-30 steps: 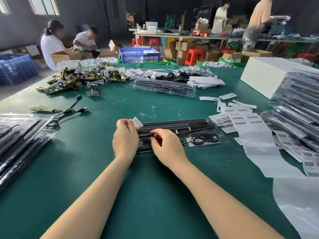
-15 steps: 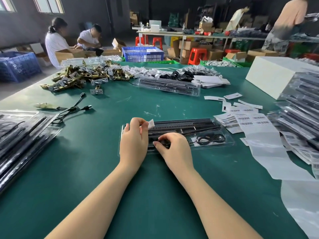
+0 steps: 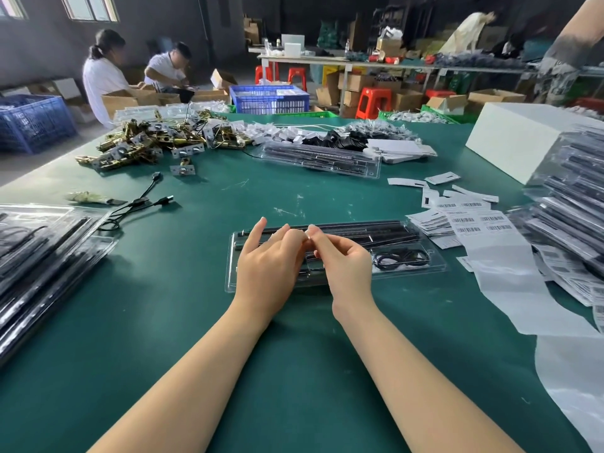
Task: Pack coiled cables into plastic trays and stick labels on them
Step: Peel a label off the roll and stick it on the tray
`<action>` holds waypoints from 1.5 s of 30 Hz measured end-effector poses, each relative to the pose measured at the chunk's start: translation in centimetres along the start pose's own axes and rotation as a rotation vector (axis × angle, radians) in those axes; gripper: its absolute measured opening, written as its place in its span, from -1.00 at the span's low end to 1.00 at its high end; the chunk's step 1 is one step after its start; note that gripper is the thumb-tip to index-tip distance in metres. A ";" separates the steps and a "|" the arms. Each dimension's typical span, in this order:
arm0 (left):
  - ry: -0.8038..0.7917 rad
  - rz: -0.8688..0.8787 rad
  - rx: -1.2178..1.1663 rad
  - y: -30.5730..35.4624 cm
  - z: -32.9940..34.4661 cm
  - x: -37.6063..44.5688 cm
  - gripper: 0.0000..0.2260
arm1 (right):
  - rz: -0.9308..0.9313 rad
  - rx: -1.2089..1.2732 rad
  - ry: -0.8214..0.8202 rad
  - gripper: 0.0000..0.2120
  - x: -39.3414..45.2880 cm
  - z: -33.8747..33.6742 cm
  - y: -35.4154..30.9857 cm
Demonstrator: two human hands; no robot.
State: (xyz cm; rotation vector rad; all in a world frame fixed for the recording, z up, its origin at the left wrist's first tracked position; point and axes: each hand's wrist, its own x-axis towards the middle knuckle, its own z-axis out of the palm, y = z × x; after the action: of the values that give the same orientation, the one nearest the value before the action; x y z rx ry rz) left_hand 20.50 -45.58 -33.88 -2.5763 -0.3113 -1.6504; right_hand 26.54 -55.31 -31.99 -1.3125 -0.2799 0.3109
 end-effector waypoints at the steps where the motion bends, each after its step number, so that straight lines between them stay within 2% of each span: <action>1: -0.003 0.011 -0.001 0.0 0.0 0.0 -0.81 | -0.002 0.013 -0.005 -0.82 0.1 -0.1 0.0; 6: -0.094 -0.031 -0.060 0.1 -0.4 0.0 -0.77 | -0.129 -0.084 -0.040 -0.85 0.1 -0.4 0.2; 8: -0.152 -0.159 -0.164 0.1 -0.6 -0.1 -0.84 | -0.169 -0.122 -0.056 -0.85 0.2 -0.5 0.4; 12: -0.200 -0.518 -0.519 -0.7 -1.3 -0.4 -0.94 | -0.242 -0.235 -0.124 -0.88 0.5 -1.0 0.8; 15: -0.205 -0.710 -0.621 -1.5 -1.6 -0.3 -0.88 | -0.289 -0.272 -0.165 -0.90 0.4 -1.2 0.8; 18: -0.216 -0.744 -0.643 -2.1 -1.6 -0.3 -0.95 | -0.313 -0.291 -0.182 -0.91 0.4 -1.3 0.8; 25: -0.316 -0.853 -0.699 -2.7 -1.9 -0.1 -0.91 | -0.311 -0.327 -0.181 -0.91 0.7 -1.2 1.0; 28: -0.425 -0.939 -0.696 -3.3 -2.6 -0.1 -0.86 | -0.319 -0.460 -0.133 -0.89 0.8 -0.8 1.4; 31: -0.556 -1.027 -0.623 -3.9 -3.2 0.0 -0.85 | -0.286 -0.609 -0.174 -0.83 0.8 0.0 1.7; 37: -0.710 -0.999 -0.198 -4.1 -3.5 0.0 -0.86 | -0.314 -0.774 -0.193 -0.80 0.8 0.2 1.7; 45: -0.749 -0.977 -0.100 -3.4 -3.9 0.3 -0.89 | -0.331 -0.865 -0.200 -0.80 0.7 0.3 1.9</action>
State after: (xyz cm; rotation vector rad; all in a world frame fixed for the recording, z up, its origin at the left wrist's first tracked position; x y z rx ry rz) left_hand 16.44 -42.82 -32.20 -3.2294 -1.7694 -0.6388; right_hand 26.99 -54.32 -33.72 -2.0464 -0.8563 0.0227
